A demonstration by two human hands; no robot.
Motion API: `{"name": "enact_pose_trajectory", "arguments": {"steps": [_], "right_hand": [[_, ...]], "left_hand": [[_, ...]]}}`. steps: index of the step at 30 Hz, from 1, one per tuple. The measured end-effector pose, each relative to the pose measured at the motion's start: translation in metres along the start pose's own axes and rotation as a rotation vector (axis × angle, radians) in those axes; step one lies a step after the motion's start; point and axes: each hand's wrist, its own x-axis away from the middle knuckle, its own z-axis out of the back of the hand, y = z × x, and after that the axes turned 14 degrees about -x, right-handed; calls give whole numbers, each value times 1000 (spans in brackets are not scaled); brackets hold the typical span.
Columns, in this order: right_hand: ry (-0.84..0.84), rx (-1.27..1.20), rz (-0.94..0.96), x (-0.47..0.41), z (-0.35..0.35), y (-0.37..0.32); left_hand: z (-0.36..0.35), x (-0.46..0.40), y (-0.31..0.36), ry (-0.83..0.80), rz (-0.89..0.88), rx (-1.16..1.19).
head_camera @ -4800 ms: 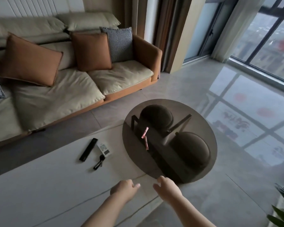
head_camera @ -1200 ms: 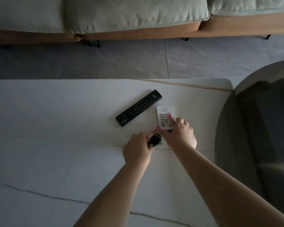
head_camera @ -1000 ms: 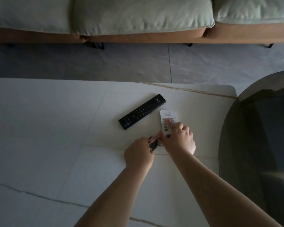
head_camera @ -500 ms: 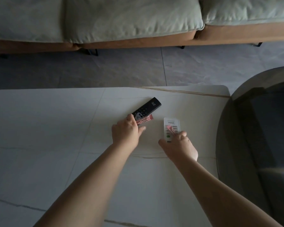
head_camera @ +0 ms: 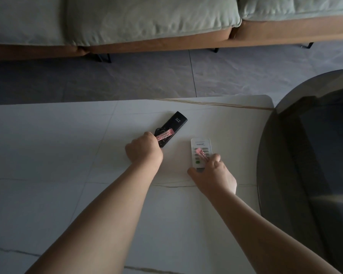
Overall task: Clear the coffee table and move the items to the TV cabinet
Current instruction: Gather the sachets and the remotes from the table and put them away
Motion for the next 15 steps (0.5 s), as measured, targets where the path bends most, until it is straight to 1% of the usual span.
{"name": "enact_pose_trajectory", "arguments": {"steps": [3,5,10,15], "right_hand": [[-11,3,-6,8,7,-1],[-20,-3,-6,15,14,-3],[-71,-39,-21,35,38,-12],[-141,-84,-26,65,74,-17]], "left_hand": [[0,18,-4,-14,-32,-15],[0,32,-6,-42,-36,20],[13,65,-9,-148,-2,174],[39,103,-10,-302,56,387]]}}
